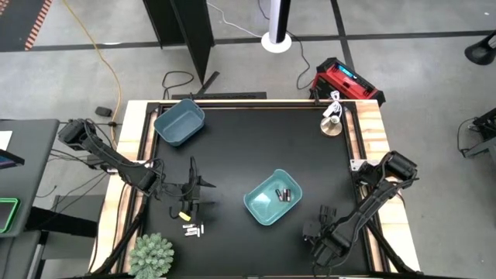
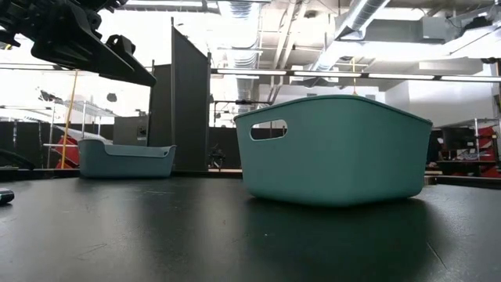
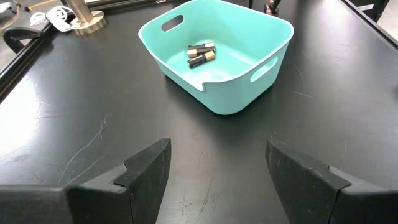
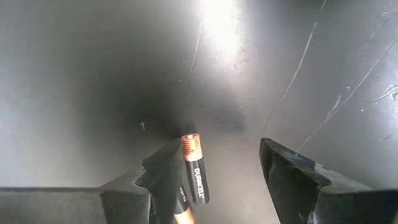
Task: Sort batteries
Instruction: Put the black-brown battery into the light blue bin
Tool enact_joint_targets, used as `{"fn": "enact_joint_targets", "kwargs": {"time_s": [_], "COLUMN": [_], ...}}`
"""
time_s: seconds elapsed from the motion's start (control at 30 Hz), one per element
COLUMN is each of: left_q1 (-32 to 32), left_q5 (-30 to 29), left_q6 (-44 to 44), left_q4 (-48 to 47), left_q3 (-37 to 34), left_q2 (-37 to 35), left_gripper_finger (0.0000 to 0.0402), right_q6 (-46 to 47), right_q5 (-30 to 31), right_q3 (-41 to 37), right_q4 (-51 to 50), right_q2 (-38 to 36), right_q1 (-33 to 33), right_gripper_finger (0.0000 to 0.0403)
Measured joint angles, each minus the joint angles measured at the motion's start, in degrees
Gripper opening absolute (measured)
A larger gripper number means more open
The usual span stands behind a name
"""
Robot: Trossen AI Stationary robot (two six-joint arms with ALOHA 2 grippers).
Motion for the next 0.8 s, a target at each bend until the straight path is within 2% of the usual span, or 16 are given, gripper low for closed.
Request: {"fn": "enact_joint_targets", "kwargs": {"time_s": [0.5, 0.67, 0.8], "left_q1": [0.0, -0.02, 0.0], "left_q5": [0.0, 0.0, 0.0], "left_q6": [0.02, 0.02, 0.01], "left_q4": [-0.57, -0.57, -0.57], "left_q3": [0.0, 0.0, 0.0], "left_q2": [0.0, 0.0, 0.0], "left_gripper_finger": [0.0258, 0.0258, 0.0258], "right_q6": [-0.59, -0.61, -0.62], "right_q5": [0.0, 0.02, 0.02], "right_q3": [-2.16, -3.1, -3.54], "right_q4": [0.89, 2.58, 3.79], "right_q2": [0.0, -0.16, -0.22], "right_q1": [-0.11, -0.09, -0.09], "right_gripper_finger": [0.0213, 0.019, 0.0154]}}
